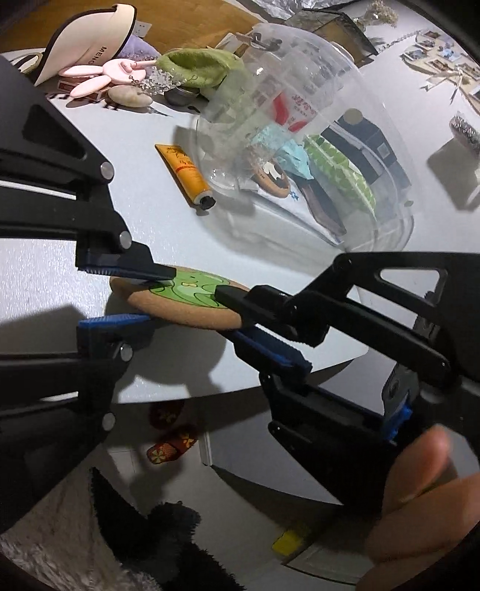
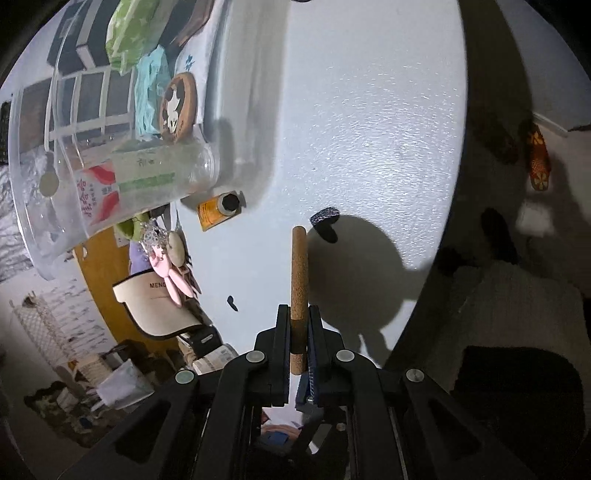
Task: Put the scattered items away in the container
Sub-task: 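Grasp the green coaster edge with the right tool while the left tool holds it, then carry the green coaster with the right tool into the clear box and release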
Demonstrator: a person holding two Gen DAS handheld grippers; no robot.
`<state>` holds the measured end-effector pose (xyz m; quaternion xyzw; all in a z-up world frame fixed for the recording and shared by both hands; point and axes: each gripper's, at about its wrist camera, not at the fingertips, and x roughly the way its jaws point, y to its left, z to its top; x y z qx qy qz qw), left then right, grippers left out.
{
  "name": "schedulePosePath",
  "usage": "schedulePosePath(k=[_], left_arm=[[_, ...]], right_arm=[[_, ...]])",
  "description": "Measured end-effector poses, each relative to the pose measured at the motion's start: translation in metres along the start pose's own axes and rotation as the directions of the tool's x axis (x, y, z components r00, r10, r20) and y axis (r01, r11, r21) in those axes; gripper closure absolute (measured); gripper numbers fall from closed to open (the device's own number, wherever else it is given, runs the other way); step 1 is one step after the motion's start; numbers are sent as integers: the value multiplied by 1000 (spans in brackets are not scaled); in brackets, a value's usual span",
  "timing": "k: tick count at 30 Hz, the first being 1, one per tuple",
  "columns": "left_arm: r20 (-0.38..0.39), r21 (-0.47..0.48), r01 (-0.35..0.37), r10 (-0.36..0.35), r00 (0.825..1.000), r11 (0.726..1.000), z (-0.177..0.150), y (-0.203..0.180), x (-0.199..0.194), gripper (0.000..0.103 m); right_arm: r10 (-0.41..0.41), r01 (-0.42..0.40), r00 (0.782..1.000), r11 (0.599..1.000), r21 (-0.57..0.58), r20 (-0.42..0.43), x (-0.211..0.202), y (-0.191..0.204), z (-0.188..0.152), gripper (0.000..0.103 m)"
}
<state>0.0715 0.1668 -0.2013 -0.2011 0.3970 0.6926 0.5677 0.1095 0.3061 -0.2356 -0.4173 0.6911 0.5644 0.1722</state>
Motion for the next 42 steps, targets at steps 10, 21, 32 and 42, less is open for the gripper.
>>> schedulePosePath(k=[10, 21, 32, 42], left_arm=[[45, 60, 12, -14, 999, 998, -19, 5, -6, 88], [59, -83, 79, -74, 996, 993, -34, 49, -26, 80], [54, -436, 40, -18, 998, 899, -51, 134, -56, 40], [19, -666, -96, 145, 989, 740, -56, 185, -77, 19]], right_arm=[[-100, 100, 994, 995, -11, -38, 22, 14, 0, 94], [-50, 44, 997, 994, -101, -53, 24, 46, -12, 94], [158, -130, 987, 904, -408, 35, -95, 148, -35, 94], [79, 73, 981, 703, -708, 180, -137, 291, 30, 94]])
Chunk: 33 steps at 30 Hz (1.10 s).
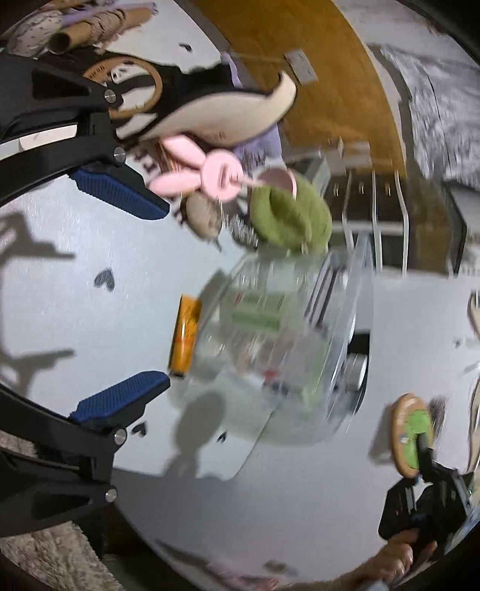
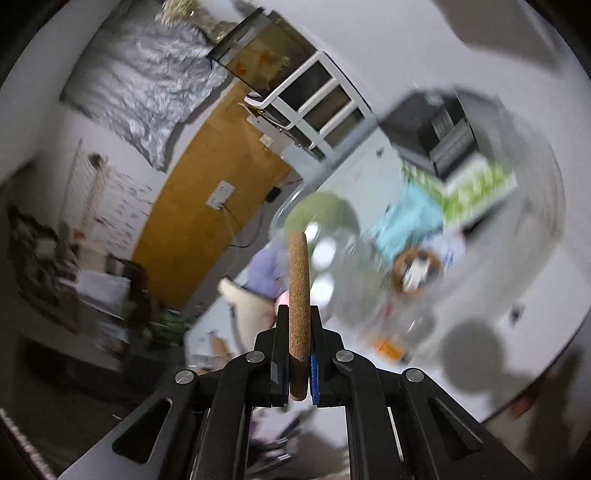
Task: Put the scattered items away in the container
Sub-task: 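Carry the green coaster with the right tool into the clear box and release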
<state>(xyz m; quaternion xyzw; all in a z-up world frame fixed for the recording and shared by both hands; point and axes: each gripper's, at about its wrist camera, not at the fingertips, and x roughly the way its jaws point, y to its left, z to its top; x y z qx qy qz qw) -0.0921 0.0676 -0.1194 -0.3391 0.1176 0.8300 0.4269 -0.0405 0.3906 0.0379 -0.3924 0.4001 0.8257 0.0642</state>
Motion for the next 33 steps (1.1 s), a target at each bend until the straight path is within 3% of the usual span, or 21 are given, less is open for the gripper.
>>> schedulePosePath(k=[3, 7, 10, 13, 21, 25, 33], left_arm=[[-13, -66, -61, 60, 998, 996, 4, 9, 3, 19], [-40, -144, -137, 133, 990, 980, 6, 16, 8, 18], [-69, -187, -197, 187, 980, 962, 6, 20, 12, 18], [-91, -228, -243, 228, 969, 943, 6, 21, 17, 18], [-136, -287, -319, 291, 947, 903, 9, 18, 30, 18], [-150, -298, -338, 306, 940, 893, 13, 15, 36, 18], [-168, -300, -360, 322, 932, 883, 22, 9, 48, 18]], right_arm=[[-117, 105, 987, 988, -114, -106, 40, -7, 43, 94], [-241, 179, 935, 953, -243, -259, 96, -23, 69, 94], [-307, 196, 870, 934, -300, -385, 140, -39, 76, 94], [-365, 203, 792, 913, -353, -489, 181, -52, 76, 94], [-401, 123, 619, 899, -421, -675, 245, -78, 60, 94], [-352, 56, 579, 917, -394, -736, 261, -89, 56, 94], [-298, 6, 532, 937, -349, -792, 275, -110, 52, 94]])
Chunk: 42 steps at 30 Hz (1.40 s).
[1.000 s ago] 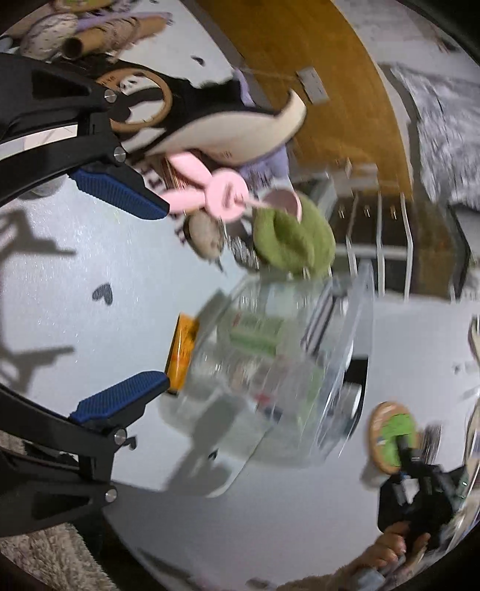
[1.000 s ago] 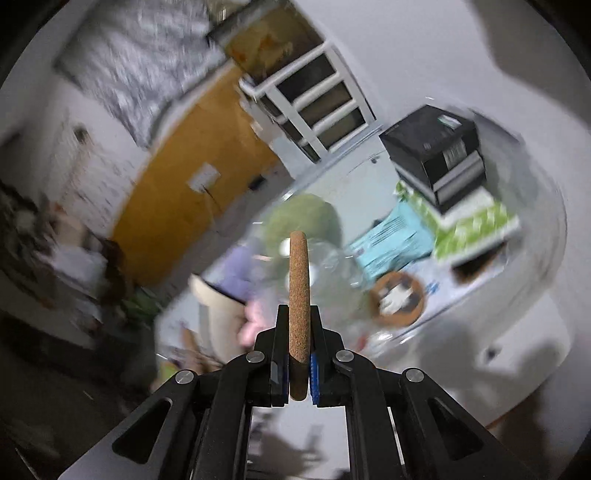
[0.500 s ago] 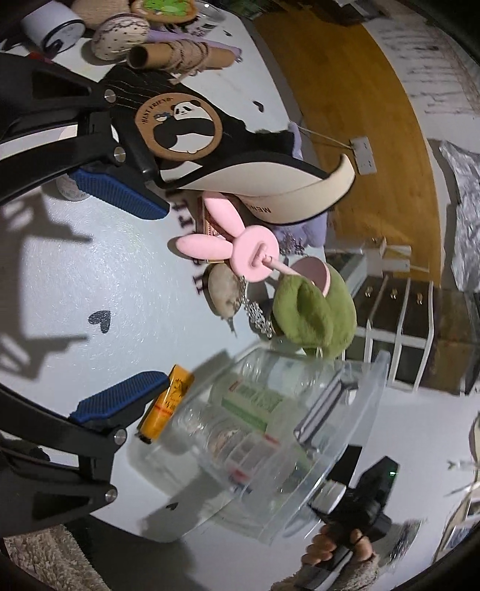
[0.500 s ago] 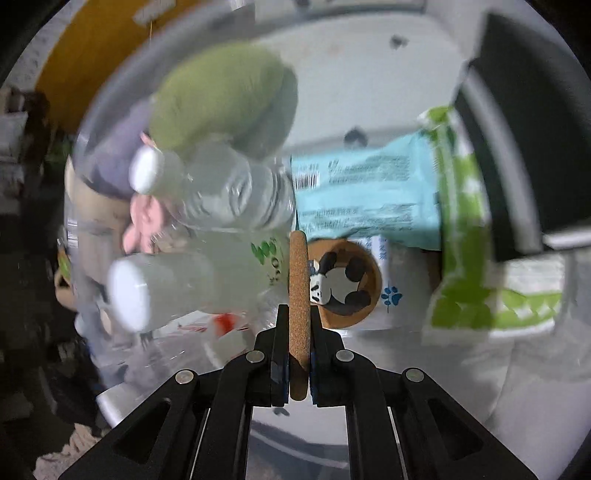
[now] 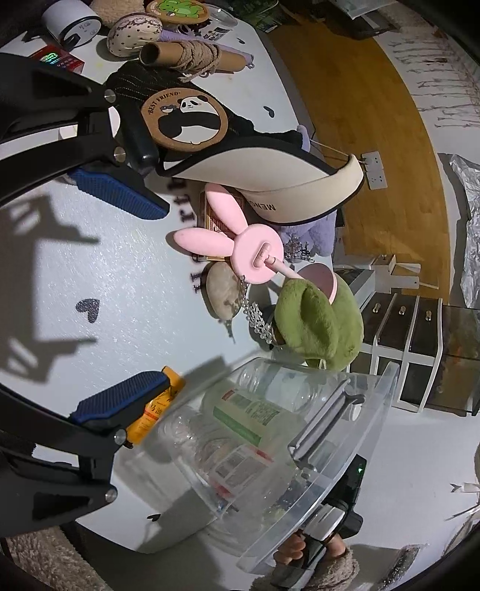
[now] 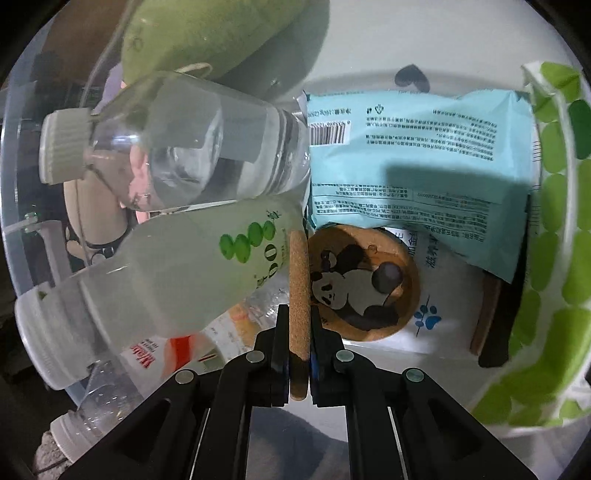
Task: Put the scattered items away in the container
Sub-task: 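Carry the green coaster with the right tool into the clear box and release, then withdraw the open right tool up out of the clear box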
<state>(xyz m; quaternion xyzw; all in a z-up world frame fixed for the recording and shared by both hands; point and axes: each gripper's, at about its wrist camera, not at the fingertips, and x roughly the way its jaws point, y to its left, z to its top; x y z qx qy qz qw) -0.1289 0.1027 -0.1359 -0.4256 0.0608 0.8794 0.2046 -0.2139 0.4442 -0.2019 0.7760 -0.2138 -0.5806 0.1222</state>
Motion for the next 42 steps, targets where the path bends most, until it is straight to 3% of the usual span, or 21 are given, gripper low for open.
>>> schedulePosePath(k=[4, 5, 6, 7, 16, 20, 23, 26, 29, 32, 36, 42], left_arm=[[-4, 8, -3, 3, 1000, 1000, 3, -4, 3, 18], [-4, 9, -4, 4, 1000, 1000, 3, -5, 3, 18], [-4, 11, -4, 4, 1000, 1000, 4, -5, 4, 18], [-4, 13, -5, 5, 1000, 1000, 5, -6, 5, 18], [1, 21, -9, 9, 1000, 1000, 5, -9, 4, 18], [7, 14, -13, 12, 1000, 1000, 5, -7, 2, 18], [14, 9, -12, 12, 1000, 1000, 4, -5, 0, 18], [20, 10, -12, 12, 1000, 1000, 3, -6, -1, 18], [23, 9, -10, 10, 1000, 1000, 2, -6, -3, 18], [25, 3, -10, 10, 1000, 1000, 1, -5, -4, 18], [25, -1, -16, 16, 1000, 1000, 0, -5, -5, 18], [22, -19, -35, 35, 999, 999, -3, 0, -6, 18]], right_arm=[[-9, 10, 1000, 999, 31, -26, 3, -8, -2, 89], [-19, 20, 999, 999, 38, -27, 3, -9, -3, 72], [-29, 31, 999, 999, 45, -28, 3, -10, -4, 47], [-29, 30, 999, 999, 39, -20, 1, -9, -5, 41], [-127, 127, 992, 992, 16, 9, -9, -2, -15, 35], [-230, 231, 971, 973, -7, 65, -27, 7, -21, 26], [-257, 259, 961, 966, -7, 99, -44, 12, -27, 26], [-312, 323, 938, 945, -54, 151, -57, 21, -33, 29], [-365, 388, 914, 914, -120, 176, -58, 29, -34, 67], [-401, 425, 903, 886, -187, 155, -46, 34, -28, 79], [-521, 529, 847, 803, -276, 107, -24, 28, -18, 80], [-668, 624, 742, 662, -415, 50, 5, 19, -8, 80]])
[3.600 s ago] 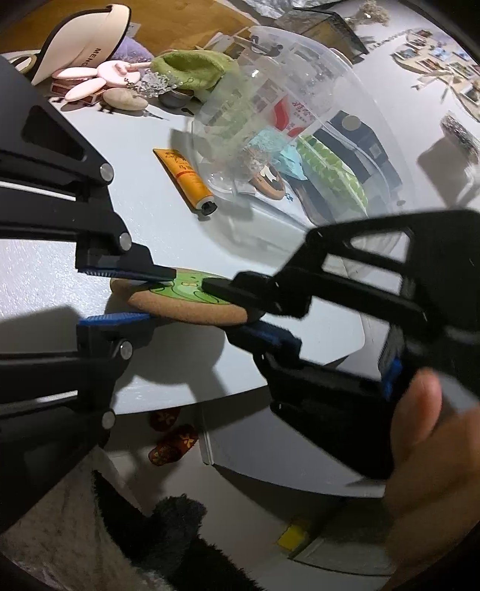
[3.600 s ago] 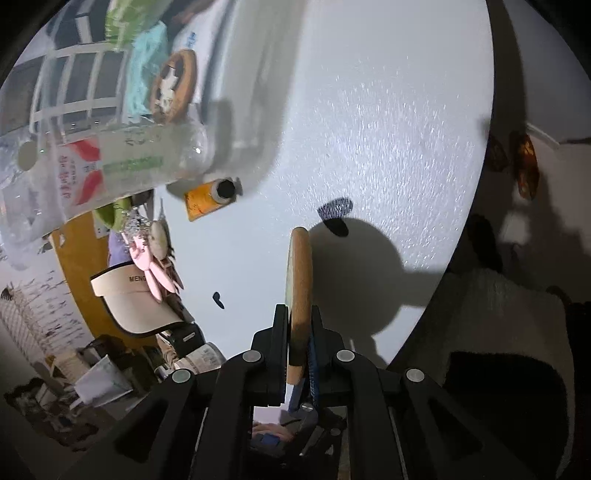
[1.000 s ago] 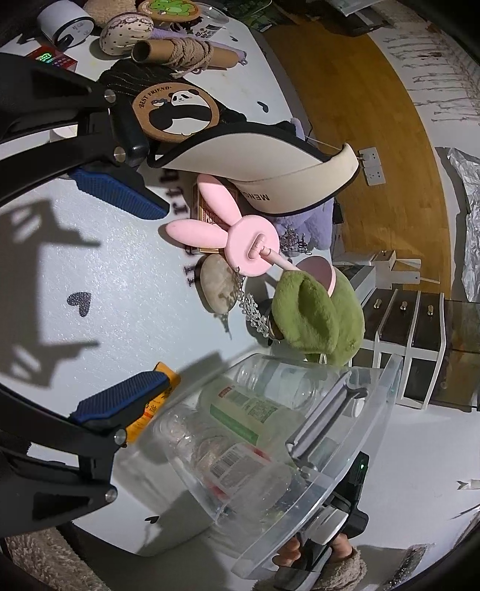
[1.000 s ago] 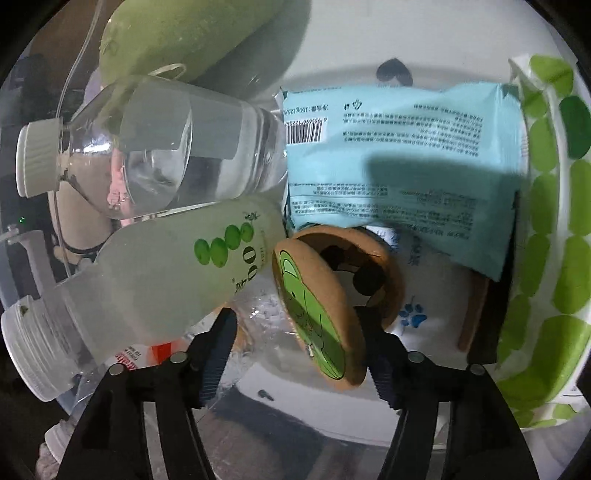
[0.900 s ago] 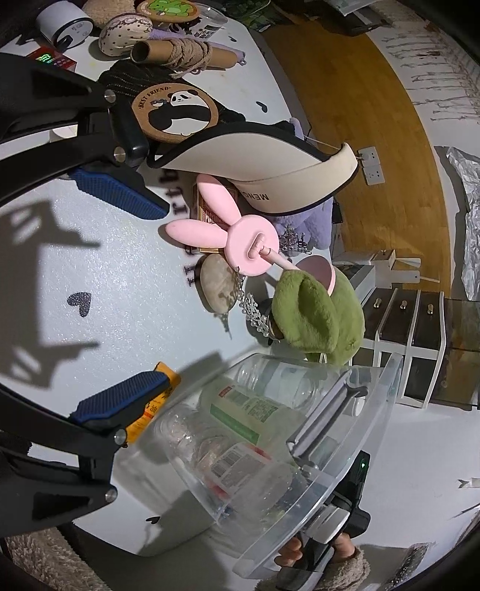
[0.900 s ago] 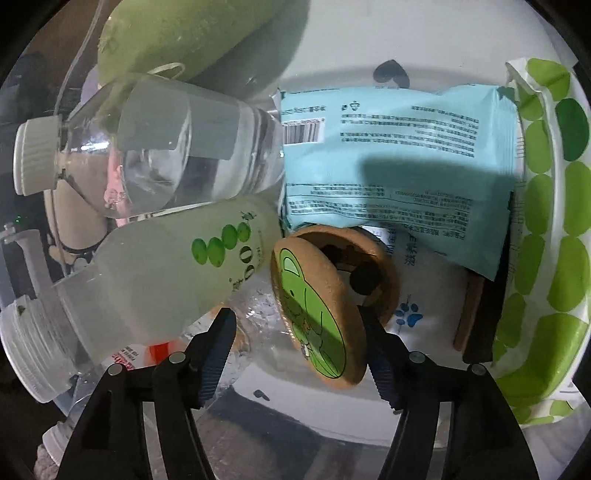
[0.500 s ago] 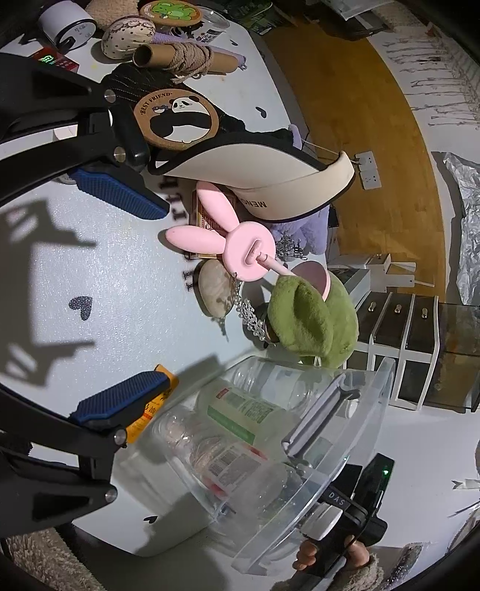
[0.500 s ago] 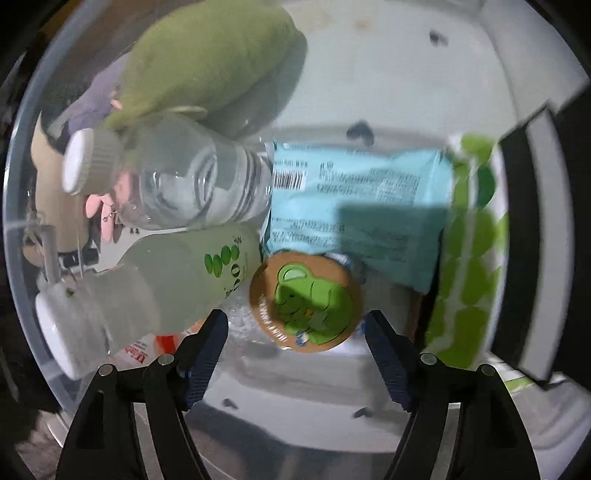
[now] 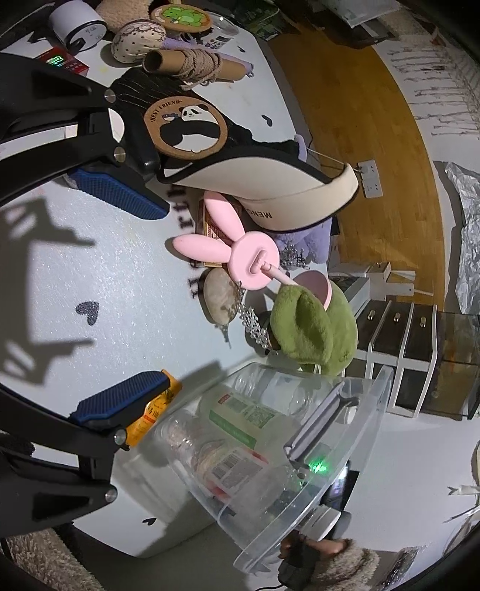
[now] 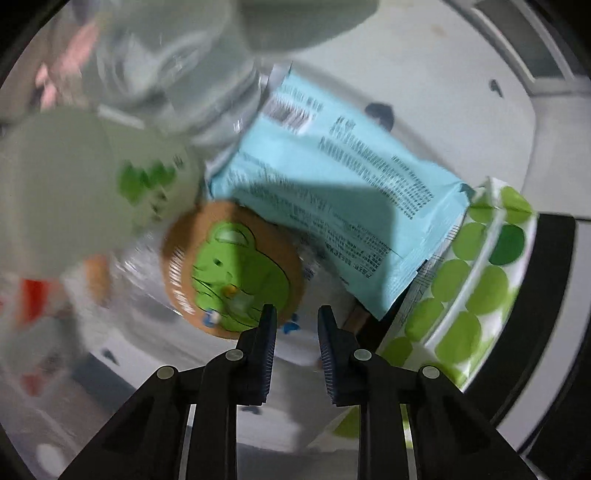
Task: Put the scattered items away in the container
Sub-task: 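Withdraw the open right tool up out of the clear box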
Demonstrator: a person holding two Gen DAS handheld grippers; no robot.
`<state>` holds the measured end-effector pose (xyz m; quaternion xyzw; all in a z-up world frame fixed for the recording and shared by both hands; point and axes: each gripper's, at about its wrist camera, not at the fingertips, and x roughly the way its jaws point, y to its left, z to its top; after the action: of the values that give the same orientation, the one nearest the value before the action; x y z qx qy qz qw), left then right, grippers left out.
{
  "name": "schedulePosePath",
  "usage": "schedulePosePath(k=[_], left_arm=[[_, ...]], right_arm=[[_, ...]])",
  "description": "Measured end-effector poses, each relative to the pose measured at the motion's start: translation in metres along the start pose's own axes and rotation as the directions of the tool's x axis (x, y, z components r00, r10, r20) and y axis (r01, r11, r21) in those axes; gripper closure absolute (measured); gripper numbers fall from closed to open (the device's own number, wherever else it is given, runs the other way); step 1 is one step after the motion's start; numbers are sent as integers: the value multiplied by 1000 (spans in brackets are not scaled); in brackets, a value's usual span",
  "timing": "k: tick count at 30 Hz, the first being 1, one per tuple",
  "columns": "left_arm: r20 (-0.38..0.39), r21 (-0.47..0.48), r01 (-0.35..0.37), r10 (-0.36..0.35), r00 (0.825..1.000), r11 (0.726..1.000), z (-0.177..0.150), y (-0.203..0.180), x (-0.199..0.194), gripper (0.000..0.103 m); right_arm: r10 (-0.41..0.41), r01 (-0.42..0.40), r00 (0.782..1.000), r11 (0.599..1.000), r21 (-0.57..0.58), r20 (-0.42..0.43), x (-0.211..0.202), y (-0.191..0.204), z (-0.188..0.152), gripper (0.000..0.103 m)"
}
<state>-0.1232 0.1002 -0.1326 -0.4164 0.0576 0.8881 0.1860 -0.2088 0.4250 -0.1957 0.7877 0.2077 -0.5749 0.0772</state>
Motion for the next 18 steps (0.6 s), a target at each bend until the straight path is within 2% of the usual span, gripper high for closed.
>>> schedulePosePath(k=[3, 6, 8, 18], left_arm=[[-2, -7, -9, 9, 1000, 1000, -1, 2, 0, 18], [-5, -8, -11, 11, 1000, 1000, -2, 1, 1, 18], [-6, -6, -10, 10, 1000, 1000, -2, 1, 2, 18], [1, 0, -7, 7, 1000, 1000, -2, -2, 1, 18]], right_arm=[[-71, 68, 997, 995, -74, -30, 12, 2, 0, 80], [-106, 98, 993, 986, -133, -56, 22, 4, 0, 80], [-109, 99, 992, 984, -145, -68, 25, 3, 1, 80], [-56, 54, 998, 992, -110, -17, 0, -17, 4, 79]])
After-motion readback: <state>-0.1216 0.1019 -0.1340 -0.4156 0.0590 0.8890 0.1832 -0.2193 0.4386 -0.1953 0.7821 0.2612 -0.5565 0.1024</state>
